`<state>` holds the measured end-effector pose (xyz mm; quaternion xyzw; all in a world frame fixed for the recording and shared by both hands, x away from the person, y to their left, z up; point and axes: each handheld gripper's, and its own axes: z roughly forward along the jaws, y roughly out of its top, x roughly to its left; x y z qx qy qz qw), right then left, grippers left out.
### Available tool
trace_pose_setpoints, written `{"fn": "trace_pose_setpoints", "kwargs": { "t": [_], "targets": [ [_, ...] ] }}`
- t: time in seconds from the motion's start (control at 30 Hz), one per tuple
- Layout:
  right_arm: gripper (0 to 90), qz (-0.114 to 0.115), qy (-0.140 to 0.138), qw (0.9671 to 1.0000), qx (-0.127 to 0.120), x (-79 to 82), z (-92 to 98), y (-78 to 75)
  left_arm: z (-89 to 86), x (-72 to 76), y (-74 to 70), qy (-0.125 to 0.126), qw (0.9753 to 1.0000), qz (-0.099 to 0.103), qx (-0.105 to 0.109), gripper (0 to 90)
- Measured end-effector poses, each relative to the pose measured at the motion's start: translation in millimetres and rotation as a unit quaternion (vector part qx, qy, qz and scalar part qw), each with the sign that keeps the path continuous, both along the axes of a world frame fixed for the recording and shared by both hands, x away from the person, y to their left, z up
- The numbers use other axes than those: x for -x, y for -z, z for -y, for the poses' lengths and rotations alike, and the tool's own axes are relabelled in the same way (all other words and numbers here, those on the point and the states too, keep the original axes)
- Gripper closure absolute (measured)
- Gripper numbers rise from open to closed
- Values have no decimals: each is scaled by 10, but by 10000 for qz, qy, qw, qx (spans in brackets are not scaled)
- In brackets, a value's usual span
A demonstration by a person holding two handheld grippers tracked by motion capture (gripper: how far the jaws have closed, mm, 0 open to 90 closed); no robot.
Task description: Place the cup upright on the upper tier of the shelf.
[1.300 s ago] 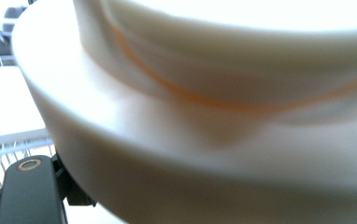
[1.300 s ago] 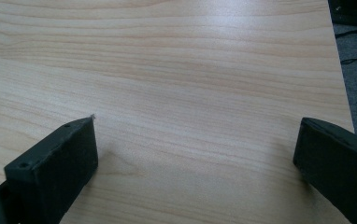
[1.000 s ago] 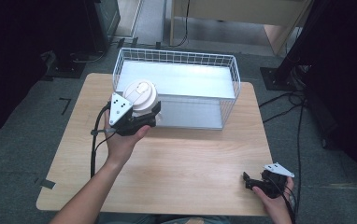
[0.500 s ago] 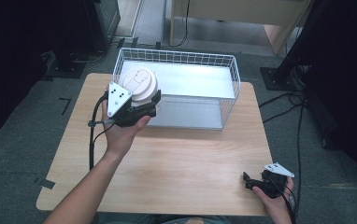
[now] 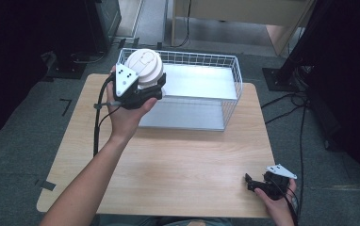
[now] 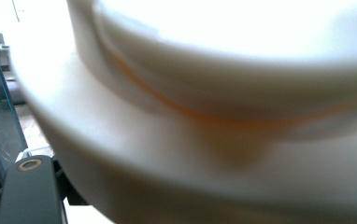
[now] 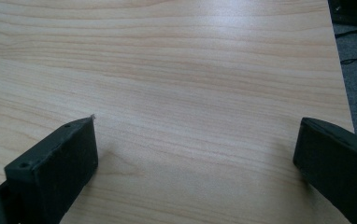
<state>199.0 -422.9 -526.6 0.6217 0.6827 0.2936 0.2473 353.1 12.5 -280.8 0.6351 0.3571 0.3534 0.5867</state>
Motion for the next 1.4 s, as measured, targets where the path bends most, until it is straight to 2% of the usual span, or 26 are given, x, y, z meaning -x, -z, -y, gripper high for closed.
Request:
{"fn": "trace_pose_setpoints", "kwargs": {
  "t": [0.23,0.27,0.3,0.33,0.53,0.67,0.93,1.4],
  "targets": [
    [0,3,4,10000,-17,1,0,0,66,-198,2,-118,9999,-99,-79,158],
    [0,14,-6,10000,-10,0,3,0,75,-262,5,-140,9997,-142,-121,158],
    [0,14,-6,10000,-10,0,3,0,75,-262,5,-140,9997,-142,-121,158],
    [0,16,-8,10000,-12,0,3,1,77,-329,11,-201,9995,-191,-124,158],
    [1,23,1,10000,-39,1,5,0,76,-501,10,-345,9989,-299,-140,158],
    [5,26,-26,10000,-9,5,4,0,99,-589,16,-367,9985,-369,-152,158],
    [5,29,-35,10000,-15,7,4,0,145,-717,-3,-435,9979,-466,-104,158],
    [5,34,-40,10000,-38,8,7,-1,241,-844,37,-541,9978,-338,-163,158]
  ]
}}
